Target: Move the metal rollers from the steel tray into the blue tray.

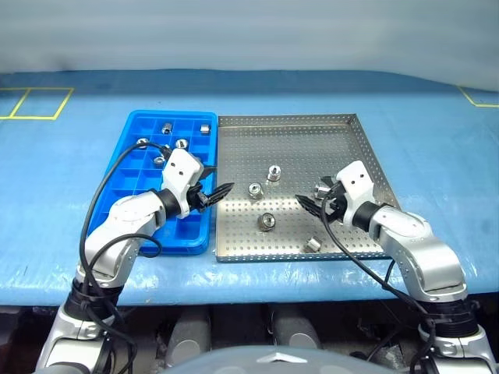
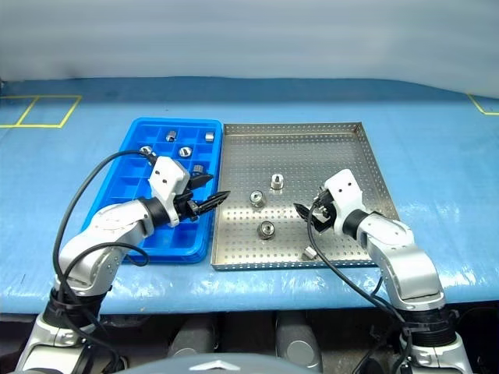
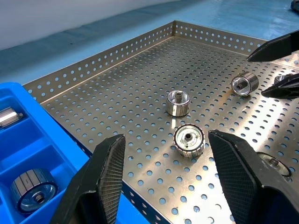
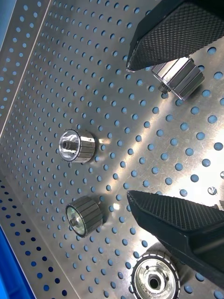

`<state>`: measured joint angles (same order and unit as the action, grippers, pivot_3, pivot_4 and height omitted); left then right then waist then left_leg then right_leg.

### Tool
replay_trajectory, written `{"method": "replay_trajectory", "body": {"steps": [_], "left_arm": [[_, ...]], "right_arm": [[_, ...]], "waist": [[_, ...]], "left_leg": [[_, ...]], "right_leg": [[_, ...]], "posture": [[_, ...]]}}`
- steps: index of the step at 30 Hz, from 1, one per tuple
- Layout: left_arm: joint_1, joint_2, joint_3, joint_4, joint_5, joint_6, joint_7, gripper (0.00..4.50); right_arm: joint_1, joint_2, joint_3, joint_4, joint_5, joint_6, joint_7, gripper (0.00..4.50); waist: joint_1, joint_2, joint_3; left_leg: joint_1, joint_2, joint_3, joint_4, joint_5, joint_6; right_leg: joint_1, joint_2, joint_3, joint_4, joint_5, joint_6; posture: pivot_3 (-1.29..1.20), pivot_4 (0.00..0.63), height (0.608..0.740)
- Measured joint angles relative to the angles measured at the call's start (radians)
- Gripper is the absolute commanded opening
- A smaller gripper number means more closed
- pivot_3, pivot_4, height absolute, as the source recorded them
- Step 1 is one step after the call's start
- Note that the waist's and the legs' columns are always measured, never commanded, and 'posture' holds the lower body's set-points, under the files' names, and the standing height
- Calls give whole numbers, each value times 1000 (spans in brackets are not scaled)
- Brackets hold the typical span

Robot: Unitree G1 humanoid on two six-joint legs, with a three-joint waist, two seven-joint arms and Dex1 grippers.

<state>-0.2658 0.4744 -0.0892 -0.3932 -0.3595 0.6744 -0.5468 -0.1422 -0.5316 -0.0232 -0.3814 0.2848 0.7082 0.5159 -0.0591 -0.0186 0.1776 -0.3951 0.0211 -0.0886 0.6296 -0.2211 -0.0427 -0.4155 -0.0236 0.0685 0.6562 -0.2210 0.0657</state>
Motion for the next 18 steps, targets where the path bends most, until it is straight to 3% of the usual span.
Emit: {"method": "replay_trajectory", "body": {"steps": [18], "left_arm": [[-3, -18, 5, 5, -12, 14, 6, 3123]], "right_arm": [[1, 21, 13, -14, -4, -1, -28, 4297]], "waist": [[0, 0, 0]], "left_leg": [[0, 0, 0, 1, 0, 0]], "right_leg": [[0, 0, 0, 1, 0, 0]], "posture": [[-8, 150, 740]]}}
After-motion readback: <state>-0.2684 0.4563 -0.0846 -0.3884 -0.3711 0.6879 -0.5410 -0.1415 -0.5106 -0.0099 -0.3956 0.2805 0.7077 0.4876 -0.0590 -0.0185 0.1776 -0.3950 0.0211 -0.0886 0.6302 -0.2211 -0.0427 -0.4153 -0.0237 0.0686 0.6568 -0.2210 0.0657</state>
